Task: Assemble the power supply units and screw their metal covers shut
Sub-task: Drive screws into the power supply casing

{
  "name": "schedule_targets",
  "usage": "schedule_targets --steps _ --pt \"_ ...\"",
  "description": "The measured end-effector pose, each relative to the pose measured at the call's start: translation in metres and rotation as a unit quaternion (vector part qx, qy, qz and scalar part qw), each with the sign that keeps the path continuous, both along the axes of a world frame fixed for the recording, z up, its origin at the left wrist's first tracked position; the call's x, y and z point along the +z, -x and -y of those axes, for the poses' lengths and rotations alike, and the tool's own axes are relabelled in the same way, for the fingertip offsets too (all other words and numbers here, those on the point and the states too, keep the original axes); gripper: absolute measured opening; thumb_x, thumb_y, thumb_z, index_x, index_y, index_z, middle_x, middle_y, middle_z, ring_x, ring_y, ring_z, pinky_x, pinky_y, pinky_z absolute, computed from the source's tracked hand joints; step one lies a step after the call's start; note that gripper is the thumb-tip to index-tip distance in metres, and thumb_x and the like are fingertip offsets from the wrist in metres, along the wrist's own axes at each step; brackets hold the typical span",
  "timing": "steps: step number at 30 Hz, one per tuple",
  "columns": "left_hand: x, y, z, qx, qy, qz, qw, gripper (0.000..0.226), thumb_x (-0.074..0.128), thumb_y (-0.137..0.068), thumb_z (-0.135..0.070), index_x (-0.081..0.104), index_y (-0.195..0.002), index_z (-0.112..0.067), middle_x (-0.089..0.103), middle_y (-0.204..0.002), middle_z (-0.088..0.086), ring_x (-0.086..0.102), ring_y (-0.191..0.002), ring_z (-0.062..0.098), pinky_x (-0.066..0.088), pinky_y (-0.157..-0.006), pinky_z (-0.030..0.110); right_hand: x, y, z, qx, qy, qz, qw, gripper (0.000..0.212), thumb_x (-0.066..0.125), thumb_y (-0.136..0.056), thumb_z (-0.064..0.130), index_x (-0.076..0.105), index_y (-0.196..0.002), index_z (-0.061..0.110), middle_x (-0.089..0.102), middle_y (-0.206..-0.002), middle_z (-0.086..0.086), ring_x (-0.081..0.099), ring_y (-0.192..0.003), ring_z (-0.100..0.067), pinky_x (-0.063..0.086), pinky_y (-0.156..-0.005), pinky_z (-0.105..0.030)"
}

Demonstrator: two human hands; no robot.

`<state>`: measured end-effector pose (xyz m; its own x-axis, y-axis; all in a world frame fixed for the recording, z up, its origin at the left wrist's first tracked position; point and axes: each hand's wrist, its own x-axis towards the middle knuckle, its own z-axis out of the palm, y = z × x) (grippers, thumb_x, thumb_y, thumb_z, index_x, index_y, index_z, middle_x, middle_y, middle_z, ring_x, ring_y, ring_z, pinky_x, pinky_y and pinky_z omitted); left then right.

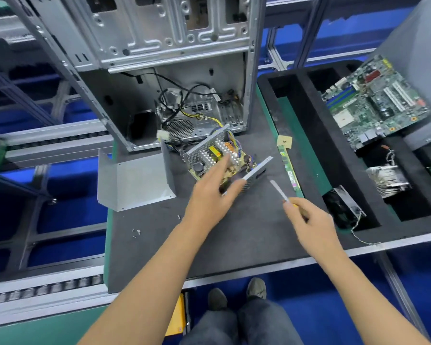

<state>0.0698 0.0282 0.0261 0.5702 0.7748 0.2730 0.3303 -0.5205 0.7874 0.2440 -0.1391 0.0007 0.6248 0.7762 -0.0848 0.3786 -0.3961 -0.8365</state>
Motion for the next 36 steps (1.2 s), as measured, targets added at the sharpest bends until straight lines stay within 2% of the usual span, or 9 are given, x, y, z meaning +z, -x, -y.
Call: schedule_targets --steps 2,6,10,21,23,25,29,31,36 --pt "-0.008 0.042 0.006 0.107 -0.062 0.035 0.992 0.026 0.060 -0.097 -0.024 0.065 -0.121 -0.016 0.070 -0.109 -0.003 0.065 -0.098 0.007 0.046 -0.089 0.014 -0.013 0.004 0.009 -0.070 -0.021 -0.038 0.997 0.012 0.057 -0.095 0.045 0.067 -0.095 0.038 0.059 -0.073 -0.004 0.046 -0.063 -0.010 0.041 -0.064 -0.018" --pt "-0.035 0.115 0.005 0.153 -0.086 -0.108 0.978 0.005 0.072 -0.088 -0.007 0.074 -0.093 -0.009 0.068 -0.089 0.002 0.060 -0.085 0.015 0.049 -0.082 0.030 -0.027 0.026 0.006 -0.087 -0.033 -0.075 0.993 0.029 0.053 -0.089 0.058 0.069 -0.098 0.036 0.054 -0.066 0.008 0.045 -0.062 -0.006 0.042 -0.063 -0.024" --pt "-0.051 0.123 0.010 0.104 -0.086 -0.189 0.973 0.019 0.084 -0.077 -0.007 0.078 -0.095 -0.005 0.064 -0.083 0.009 0.058 -0.080 0.030 0.044 -0.079 0.030 -0.033 0.044 -0.002 -0.077 -0.053 -0.097 0.991 0.035 0.053 -0.087 0.061 0.070 -0.101 0.033 0.048 -0.062 0.009 0.042 -0.060 -0.012 0.039 -0.058 -0.029" --pt "-0.056 0.110 0.007 0.107 -0.091 -0.193 0.971 0.008 0.069 -0.089 -0.002 0.072 -0.089 -0.009 0.061 -0.088 0.004 0.052 -0.084 0.025 0.042 -0.081 0.029 -0.029 0.047 0.003 -0.057 -0.045 -0.117 0.990 0.034 0.055 -0.086 0.061 0.070 -0.101 0.035 0.051 -0.062 0.010 0.042 -0.058 -0.010 0.040 -0.055 -0.029" --pt "-0.049 0.105 0.012 0.138 -0.001 -0.153 0.978 0.016 0.062 -0.095 -0.007 0.066 -0.089 -0.021 0.064 -0.086 -0.009 0.055 -0.082 0.015 0.042 -0.078 0.020 -0.027 0.053 0.007 -0.036 -0.047 -0.099 0.993 0.030 0.055 -0.087 0.058 0.070 -0.102 0.037 0.051 -0.062 0.009 0.039 -0.055 -0.007 0.038 -0.052 -0.020" --pt "-0.043 0.094 0.021 0.174 0.187 -0.055 0.965 0.021 0.059 -0.097 -0.012 0.064 -0.088 -0.030 0.070 -0.080 -0.013 0.061 -0.076 0.007 0.045 -0.071 0.013 -0.024 0.063 0.009 0.003 -0.053 -0.094 0.994 0.026 0.055 -0.088 0.055 0.070 -0.100 0.038 0.048 -0.059 0.011 0.036 -0.053 -0.005 0.034 -0.049 -0.015" --pt "-0.034 0.069 0.041 0.142 0.486 0.168 0.846 0.025 0.061 -0.095 -0.001 0.078 -0.098 -0.019 0.076 -0.090 0.005 0.067 -0.076 0.011 0.053 -0.069 0.018 -0.020 0.081 0.006 0.090 -0.040 -0.073 0.992 0.017 0.057 -0.090 0.049 0.068 -0.099 0.040 0.057 -0.064 0.009 0.046 -0.056 -0.005 0.038 -0.054 -0.013" --pt "-0.028 0.061 0.047 0.134 0.551 0.232 0.790 0.025 0.059 -0.095 0.000 0.080 -0.092 -0.013 0.075 -0.089 0.010 0.070 -0.077 0.014 0.056 -0.070 0.020 -0.020 0.086 0.004 0.107 -0.039 -0.068 0.991 0.017 0.057 -0.091 0.046 0.067 -0.100 0.037 0.059 -0.067 0.006 0.048 -0.058 -0.007 0.040 -0.055 -0.016" --pt "-0.027 0.052 0.048 0.168 0.602 0.299 0.722 0.009 0.058 -0.095 -0.008 0.064 -0.098 -0.003 0.076 -0.098 0.015 0.074 -0.092 0.025 0.059 -0.071 0.028 -0.024 0.089 0.002 0.130 -0.027 -0.061 0.989 0.016 0.057 -0.094 0.043 0.068 -0.103 0.034 0.060 -0.069 0.006 0.052 -0.061 -0.013 0.042 -0.056 -0.018"
